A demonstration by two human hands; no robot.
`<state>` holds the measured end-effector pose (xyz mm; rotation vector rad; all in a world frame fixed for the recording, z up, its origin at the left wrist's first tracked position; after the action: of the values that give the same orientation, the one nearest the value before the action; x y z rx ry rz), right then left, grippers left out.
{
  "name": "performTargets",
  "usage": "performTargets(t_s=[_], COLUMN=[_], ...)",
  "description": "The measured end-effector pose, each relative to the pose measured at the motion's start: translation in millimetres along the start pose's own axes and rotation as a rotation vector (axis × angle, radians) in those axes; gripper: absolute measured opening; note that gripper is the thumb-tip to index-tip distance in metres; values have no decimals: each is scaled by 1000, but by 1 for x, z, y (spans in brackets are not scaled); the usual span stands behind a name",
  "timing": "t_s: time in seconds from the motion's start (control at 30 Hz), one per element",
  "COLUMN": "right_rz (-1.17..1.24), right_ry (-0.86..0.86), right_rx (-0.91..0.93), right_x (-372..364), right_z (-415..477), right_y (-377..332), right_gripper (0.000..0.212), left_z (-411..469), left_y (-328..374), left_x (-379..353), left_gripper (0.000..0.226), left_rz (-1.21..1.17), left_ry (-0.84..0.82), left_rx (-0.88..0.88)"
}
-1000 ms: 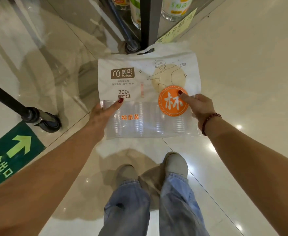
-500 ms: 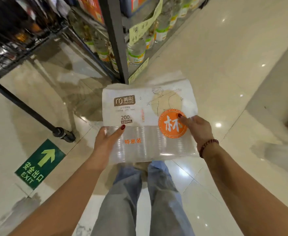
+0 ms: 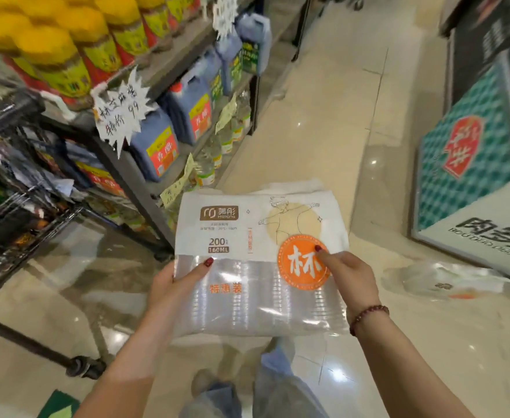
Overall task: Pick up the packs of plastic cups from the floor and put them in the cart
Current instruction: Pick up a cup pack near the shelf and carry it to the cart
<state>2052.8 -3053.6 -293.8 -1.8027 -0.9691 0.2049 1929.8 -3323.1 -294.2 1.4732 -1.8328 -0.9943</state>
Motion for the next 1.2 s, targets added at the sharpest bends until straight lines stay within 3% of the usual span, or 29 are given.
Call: performTargets(t_s=[0.17,0.33,0.5,0.67,0.73,0.87,1.2], right_rz=[79,159,179,193,210,245,176], right_ry=[57,81,94,134,149,192,322], right_rx=[12,62,67,61,70,117,61], right_x=[50,91,114,122,126,129,121], right_z=[23,60,102,155,180,247,409], right_y=[-23,-44,-70,-102,-120,-162,-274], right_gripper=[46,40,39,54,61,49,38], left_z=[7,28,47,94,122,193,344], left_y=[51,80,115,152,165,198,319], left_x=[-63,-121,-172,-216,-235,-278,-382], left_gripper=[9,24,11,15,22,54,22], left_rz=[86,129,140,150,163,165,143], left_ry=[-36,-75,-119,-184,-203,-248,-343], left_rx=[-62,-87,-136,-182,-197,-188,-226])
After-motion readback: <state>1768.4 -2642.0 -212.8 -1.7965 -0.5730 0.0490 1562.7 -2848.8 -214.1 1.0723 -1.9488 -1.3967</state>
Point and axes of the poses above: each hand's wrist, its own z-axis towards the middle knuckle, its own x-axis out of the back of the hand, y = z × x, the point moved 3 cm from there along z, towards the middle knuckle, and after that the axes turned 2 degrees about -y, right-handed, at the moved point
